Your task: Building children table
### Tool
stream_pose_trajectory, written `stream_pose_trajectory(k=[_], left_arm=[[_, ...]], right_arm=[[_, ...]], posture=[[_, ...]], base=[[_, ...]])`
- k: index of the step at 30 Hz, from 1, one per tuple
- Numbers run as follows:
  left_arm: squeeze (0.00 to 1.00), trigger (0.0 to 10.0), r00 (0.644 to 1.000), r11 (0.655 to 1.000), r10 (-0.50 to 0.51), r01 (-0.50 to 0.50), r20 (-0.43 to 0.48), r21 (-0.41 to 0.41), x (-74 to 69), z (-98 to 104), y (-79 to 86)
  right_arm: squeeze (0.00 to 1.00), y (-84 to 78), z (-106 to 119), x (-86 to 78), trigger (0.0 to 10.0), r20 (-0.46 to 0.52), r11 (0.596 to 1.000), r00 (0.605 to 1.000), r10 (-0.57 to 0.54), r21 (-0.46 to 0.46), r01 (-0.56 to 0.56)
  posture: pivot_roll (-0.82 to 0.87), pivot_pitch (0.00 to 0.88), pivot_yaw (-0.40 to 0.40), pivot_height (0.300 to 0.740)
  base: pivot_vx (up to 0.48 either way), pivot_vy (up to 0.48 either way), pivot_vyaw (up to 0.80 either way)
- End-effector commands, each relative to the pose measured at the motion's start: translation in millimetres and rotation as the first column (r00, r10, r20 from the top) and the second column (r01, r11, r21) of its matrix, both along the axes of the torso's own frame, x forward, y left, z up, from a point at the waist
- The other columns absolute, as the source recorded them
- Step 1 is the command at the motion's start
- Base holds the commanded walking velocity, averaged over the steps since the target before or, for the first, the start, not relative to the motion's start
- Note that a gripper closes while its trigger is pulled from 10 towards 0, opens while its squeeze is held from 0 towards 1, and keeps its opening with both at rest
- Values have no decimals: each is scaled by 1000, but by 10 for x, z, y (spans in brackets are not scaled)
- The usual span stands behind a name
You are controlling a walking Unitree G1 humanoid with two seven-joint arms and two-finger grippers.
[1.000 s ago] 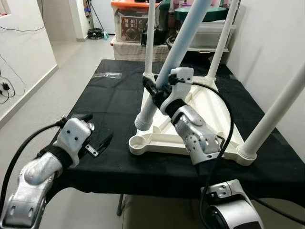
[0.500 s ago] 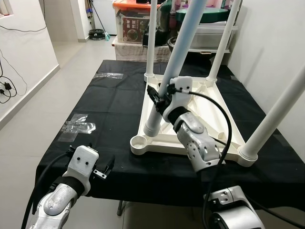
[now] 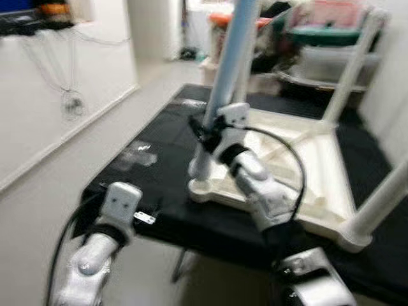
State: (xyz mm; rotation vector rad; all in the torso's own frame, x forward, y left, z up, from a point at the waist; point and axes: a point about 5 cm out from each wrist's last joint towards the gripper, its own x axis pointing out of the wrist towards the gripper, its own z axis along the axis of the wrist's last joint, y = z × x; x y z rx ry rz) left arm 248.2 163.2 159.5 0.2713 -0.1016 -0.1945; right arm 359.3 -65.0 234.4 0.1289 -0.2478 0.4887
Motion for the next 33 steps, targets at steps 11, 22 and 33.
stream_pose_trajectory(k=[11,22,33], left_arm=[[0,10000,998,996,55,-52,42,-78,87,76,1],[0,10000,997,994,31,-23,64,-110,119,120,-86],[0,10000,998,995,-24,29,56,-93,84,93,-160]], right_arm=[[0,17,26,-27,10000,19,1000,999,30,-5,-30],[0,13,48,-42,10000,24,999,999,47,2,-48],[0,-4,82,-27,10000,30,999,998,49,3,-49]], posture=[[79,0,-56,740],[73,0,-55,740],[71,0,-55,740]], base=[[0,0,0],[255,0,0],[190,0,0]])
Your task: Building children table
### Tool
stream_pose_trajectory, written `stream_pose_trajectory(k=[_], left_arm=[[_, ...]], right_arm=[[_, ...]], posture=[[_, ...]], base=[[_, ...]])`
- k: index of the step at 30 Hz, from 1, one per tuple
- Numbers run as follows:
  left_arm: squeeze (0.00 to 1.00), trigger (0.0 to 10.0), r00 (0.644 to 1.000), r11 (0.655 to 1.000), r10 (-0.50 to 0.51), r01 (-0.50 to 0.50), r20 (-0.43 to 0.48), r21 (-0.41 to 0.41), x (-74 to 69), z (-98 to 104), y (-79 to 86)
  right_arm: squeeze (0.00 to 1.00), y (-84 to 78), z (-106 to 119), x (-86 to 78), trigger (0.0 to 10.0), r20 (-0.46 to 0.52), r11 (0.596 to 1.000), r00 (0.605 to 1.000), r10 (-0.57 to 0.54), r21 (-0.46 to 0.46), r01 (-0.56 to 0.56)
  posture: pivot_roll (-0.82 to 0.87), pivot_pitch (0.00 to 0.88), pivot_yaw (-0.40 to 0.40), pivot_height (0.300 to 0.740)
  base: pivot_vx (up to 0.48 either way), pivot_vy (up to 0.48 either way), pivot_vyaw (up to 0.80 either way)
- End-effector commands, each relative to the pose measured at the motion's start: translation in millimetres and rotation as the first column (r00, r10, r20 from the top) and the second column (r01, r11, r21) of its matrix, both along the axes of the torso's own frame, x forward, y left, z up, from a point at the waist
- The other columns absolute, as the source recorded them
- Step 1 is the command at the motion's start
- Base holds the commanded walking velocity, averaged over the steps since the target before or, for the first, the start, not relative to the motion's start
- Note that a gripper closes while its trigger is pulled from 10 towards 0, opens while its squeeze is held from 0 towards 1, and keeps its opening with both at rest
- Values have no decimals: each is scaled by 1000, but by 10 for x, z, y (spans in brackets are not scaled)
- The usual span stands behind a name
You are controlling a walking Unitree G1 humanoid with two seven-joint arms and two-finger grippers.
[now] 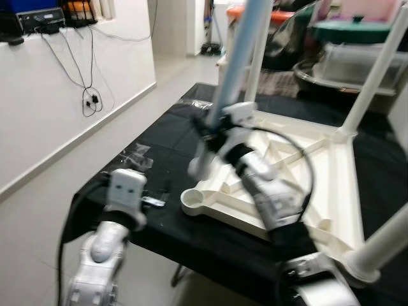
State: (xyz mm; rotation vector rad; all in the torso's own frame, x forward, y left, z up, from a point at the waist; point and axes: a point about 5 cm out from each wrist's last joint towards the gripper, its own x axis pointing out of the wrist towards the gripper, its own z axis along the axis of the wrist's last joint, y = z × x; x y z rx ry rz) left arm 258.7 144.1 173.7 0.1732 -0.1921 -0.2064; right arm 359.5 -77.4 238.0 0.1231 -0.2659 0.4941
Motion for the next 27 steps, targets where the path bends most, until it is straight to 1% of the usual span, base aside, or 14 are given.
stream_pose_trajectory(k=[1,4,7,10,12,14,16,17,18,19,21,24,25,27], left_arm=[[0,10000,999,1000,-15,16,-30,14,-38,-63,15],[0,10000,998,999,-42,42,-36,11,-70,-75,-7],[0,10000,996,997,-73,74,-47,14,-153,-112,-34],[0,10000,997,999,-44,46,-67,20,-203,-163,6],[0,10000,995,1000,1,2,-97,27,-263,-247,72],[0,10000,994,999,18,-14,-109,33,-288,-281,99],[0,10000,978,993,117,-110,-171,48,-352,-415,210],[0,10000,978,993,117,-110,-171,48,-352,-415,210],[0,10000,968,987,159,-152,-195,52,-386,-468,258],[0,10000,968,987,159,-152,-195,52,-386,-468,258],[0,10000,944,975,223,-216,-243,59,-490,-575,342],[0,10000,939,973,233,-225,-252,60,-514,-594,355],[0,10000,935,973,229,-223,-270,52,-553,-625,357],[0,10000,935,973,229,-223,-270,52,-553,-625,357]], right_arm=[[0,113,56,-26,10000,13,999,999,48,5,-49],[0,105,75,-23,10000,17,998,998,59,3,-59],[0,84,120,-16,10000,28,996,996,84,-5,-84],[0,55,142,-8,10000,32,996,995,91,-11,-91],[0,7,150,4,10000,33,996,995,91,-22,-90],[0,-14,146,9,10000,31,996,995,90,-30,-89],[0,-63,97,-11,10000,19,993,994,104,-59,-103],[0,-63,97,-11,10000,19,993,994,104,-59,-103],[0,-76,70,-29,10000,13,991,993,117,-72,-115],[0,-76,70,-29,10000,13,991,993,117,-72,-115],[0,-96,6,-85,10000,-1,983,988,155,-98,-155],[0,-100,-6,-97,10000,-4,981,986,164,-103,-164],[0,-102,-28,-116,10000,-9,977,984,180,-112,-180],[0,-102,-28,-116,10000,-9,977,984,180,-112,-180]], posture=[[72,0,-56,740],[72,0,-57,740],[75,0,-60,740],[77,0,-61,740],[81,0,-65,740],[81,0,-65,740],[87,0,-69,740],[87,0,-69,740],[87,0,-69,740],[87,0,-69,740],[84,0,-66,740],[84,0,-66,740],[86,0,-66,740],[86,0,-66,740]], base=[[0,0,0],[0,0,0],[0,0,0],[0,0,0],[0,0,0],[0,0,0],[0,0,0],[0,0,0],[0,0,0],[0,0,0],[0,0,0],[0,0,0],[0,0,0],[0,0,0]])
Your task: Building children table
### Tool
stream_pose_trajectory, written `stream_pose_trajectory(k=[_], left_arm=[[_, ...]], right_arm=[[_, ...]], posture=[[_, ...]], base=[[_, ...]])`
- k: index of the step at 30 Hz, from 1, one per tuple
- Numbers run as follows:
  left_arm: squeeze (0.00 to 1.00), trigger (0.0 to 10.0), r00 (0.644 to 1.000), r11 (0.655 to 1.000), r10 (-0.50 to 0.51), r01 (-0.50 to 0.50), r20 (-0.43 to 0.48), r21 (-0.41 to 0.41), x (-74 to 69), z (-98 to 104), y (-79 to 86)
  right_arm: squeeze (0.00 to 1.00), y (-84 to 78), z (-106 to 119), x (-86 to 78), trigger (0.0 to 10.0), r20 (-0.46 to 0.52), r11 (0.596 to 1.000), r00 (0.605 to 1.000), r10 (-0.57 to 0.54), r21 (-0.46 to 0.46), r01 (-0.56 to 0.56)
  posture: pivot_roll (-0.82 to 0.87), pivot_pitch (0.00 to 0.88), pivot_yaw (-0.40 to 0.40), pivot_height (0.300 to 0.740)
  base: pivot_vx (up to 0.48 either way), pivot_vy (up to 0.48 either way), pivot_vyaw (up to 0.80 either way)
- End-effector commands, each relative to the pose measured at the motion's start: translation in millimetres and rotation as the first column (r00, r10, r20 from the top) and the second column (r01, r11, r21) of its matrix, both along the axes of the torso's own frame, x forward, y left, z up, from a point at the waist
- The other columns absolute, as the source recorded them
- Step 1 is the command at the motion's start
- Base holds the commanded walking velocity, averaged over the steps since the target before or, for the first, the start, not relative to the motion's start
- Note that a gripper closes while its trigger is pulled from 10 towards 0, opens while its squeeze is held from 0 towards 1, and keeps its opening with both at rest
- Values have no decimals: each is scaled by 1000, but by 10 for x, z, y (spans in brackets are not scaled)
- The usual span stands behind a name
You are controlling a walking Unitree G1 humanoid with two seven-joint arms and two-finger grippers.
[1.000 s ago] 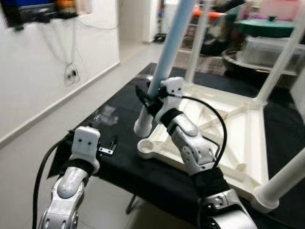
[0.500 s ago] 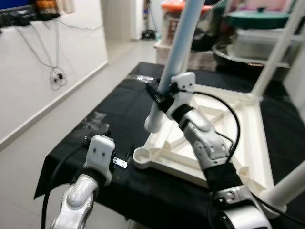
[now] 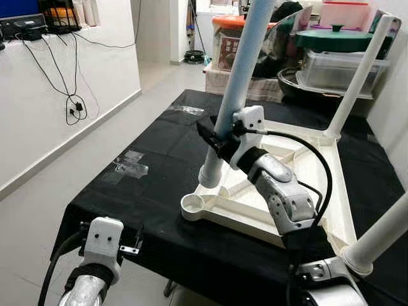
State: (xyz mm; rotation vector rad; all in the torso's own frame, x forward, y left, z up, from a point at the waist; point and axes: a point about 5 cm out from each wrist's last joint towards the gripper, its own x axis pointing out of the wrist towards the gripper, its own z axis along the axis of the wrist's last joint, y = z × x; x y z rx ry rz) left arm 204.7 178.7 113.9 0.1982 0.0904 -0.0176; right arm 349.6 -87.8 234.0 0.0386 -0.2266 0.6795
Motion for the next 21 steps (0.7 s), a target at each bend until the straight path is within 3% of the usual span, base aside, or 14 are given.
stream_pose_trajectory(k=[1,2,4,7,21], left_arm=[[0,10000,997,999,-49,49,-53,-13,-34,-79,-40],[0,10000,997,999,-49,49,-53,-13,-34,-79,-40],[0,10000,979,983,-182,180,-94,-36,-29,-123,-148],[0,10000,963,969,-247,243,-110,-49,-6,-131,-197],[0,10000,957,964,-266,261,-114,-54,15,-121,-206]], right_arm=[[0,24,-12,-26,10000,-1,999,1000,31,-17,-31],[0,24,-12,-26,10000,-1,999,1000,31,-17,-31],[0,146,-46,-49,10000,-10,993,995,104,-51,-104],[0,266,-72,-82,10000,-16,983,986,167,-77,-168],[0,556,-283,-292,10000,-57,947,954,293,-119,-298]], posture=[[91,0,-65,740],[91,0,-65,740],[89,0,-59,740],[90,0,-57,740],[99,0,-60,740]], base=[[0,0,0],[0,0,0],[0,0,0],[0,0,0],[0,0,0]])
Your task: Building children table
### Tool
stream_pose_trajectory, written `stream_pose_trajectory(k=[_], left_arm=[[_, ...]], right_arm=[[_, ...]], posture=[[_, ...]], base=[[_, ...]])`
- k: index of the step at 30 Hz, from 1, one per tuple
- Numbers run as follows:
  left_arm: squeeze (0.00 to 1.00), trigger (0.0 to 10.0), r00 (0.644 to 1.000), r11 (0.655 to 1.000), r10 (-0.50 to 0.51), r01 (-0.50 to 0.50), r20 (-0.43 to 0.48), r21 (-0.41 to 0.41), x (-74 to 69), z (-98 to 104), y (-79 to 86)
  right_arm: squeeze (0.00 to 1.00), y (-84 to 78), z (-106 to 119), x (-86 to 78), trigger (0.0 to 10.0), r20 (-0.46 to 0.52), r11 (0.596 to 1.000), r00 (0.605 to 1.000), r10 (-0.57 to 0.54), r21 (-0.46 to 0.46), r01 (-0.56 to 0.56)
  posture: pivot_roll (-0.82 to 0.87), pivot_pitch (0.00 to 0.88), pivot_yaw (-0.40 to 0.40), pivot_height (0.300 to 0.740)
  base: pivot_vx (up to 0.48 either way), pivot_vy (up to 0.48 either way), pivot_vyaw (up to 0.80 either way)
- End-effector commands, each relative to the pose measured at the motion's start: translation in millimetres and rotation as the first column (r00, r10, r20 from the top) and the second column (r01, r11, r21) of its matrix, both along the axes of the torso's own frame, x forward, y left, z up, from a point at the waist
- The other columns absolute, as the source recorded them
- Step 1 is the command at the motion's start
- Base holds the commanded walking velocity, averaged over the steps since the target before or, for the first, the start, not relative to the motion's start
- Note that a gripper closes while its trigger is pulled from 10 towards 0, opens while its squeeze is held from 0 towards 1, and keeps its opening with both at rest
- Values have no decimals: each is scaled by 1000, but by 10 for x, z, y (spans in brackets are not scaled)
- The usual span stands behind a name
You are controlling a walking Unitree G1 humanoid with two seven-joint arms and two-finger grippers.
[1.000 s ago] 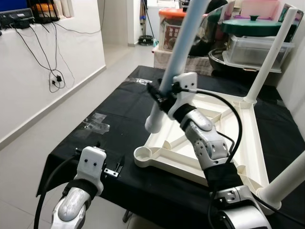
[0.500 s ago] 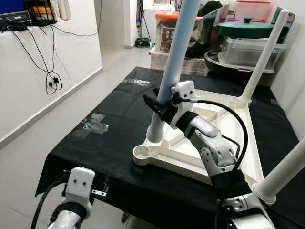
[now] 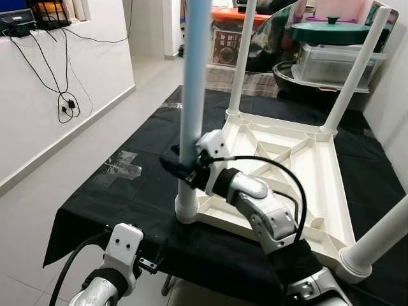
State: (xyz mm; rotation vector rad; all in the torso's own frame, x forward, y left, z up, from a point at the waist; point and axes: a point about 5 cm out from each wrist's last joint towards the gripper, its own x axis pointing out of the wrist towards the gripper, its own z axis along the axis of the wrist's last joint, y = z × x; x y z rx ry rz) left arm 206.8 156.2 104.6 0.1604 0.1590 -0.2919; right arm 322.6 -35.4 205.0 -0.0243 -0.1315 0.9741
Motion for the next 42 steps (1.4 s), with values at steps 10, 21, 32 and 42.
stream_pose_trajectory(k=[10,21,32,42], left_arm=[[0,10000,1000,1000,-18,18,-21,0,-3,-12,-16],[0,10000,1000,1000,-21,21,-20,-10,-7,-1,-38],[0,10000,999,999,-31,31,-23,-13,-3,9,-36],[0,10000,999,999,-32,32,-15,-15,-1,20,-39]], right_arm=[[0,43,-24,118,10000,-1,999,1000,-12,-43,12],[0,-57,83,279,10000,-73,997,995,-72,9,73],[0,-40,-71,245,10000,-156,998,986,-57,18,61],[0,-62,-122,272,10000,-161,996,983,-90,5,92]], posture=[[106,0,-75,740],[105,0,-77,740],[102,0,-73,740],[104,0,-72,740]], base=[[0,0,0],[0,0,0],[0,0,0],[0,0,0]])
